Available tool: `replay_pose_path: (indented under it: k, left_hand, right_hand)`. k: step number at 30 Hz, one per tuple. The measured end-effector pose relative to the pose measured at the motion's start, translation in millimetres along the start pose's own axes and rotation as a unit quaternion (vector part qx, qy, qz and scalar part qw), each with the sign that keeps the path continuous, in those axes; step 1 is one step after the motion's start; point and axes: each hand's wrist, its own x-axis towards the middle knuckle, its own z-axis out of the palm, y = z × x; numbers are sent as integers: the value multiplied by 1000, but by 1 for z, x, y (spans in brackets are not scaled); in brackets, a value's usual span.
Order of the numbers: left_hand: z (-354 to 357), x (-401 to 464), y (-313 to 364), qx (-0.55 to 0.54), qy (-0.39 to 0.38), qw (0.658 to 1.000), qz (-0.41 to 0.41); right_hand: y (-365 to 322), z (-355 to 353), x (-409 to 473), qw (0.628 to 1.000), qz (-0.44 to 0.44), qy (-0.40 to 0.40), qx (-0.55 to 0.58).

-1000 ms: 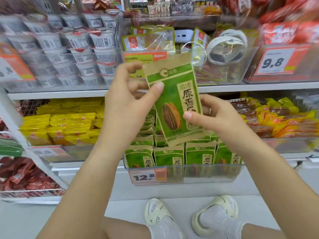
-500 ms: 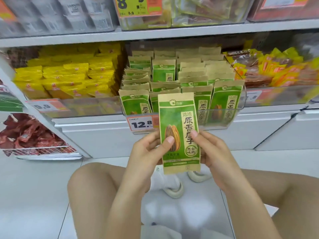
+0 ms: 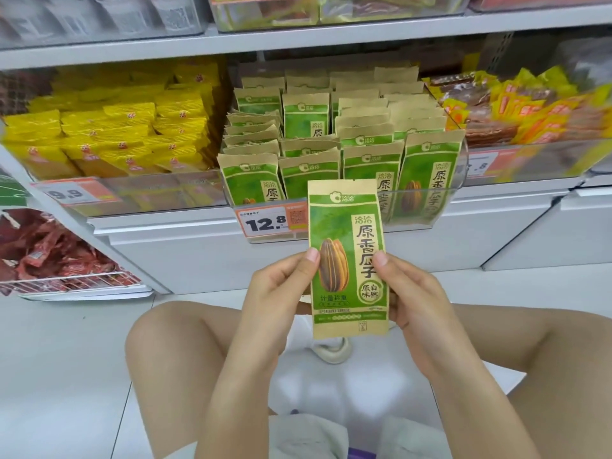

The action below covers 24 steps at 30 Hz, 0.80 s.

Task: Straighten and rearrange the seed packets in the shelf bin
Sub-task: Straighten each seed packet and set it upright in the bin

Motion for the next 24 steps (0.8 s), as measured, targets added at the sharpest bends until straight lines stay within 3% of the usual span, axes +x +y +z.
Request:
replay_pose_path:
  k: [4,7,14,18,24]
  left_hand:
    - [5,2,-5,27,59,997,34]
    - [12,5,-14,128,130,980,83]
    - [24,0,-10,-48,14,999,11]
    - [17,-2,-8,-66,16,998,14]
    - [8,2,-13,-51,-10,999,14]
  right_hand:
    - [1,2,-1,1000,-15,19,16]
    - [0,6,-2,996,-67,58,22]
    - [3,11,-10,953,-167,87,-238]
    - [0,12,-13,928,-172,44,-327]
    - [-10,11,-1,973,-169,50,-152]
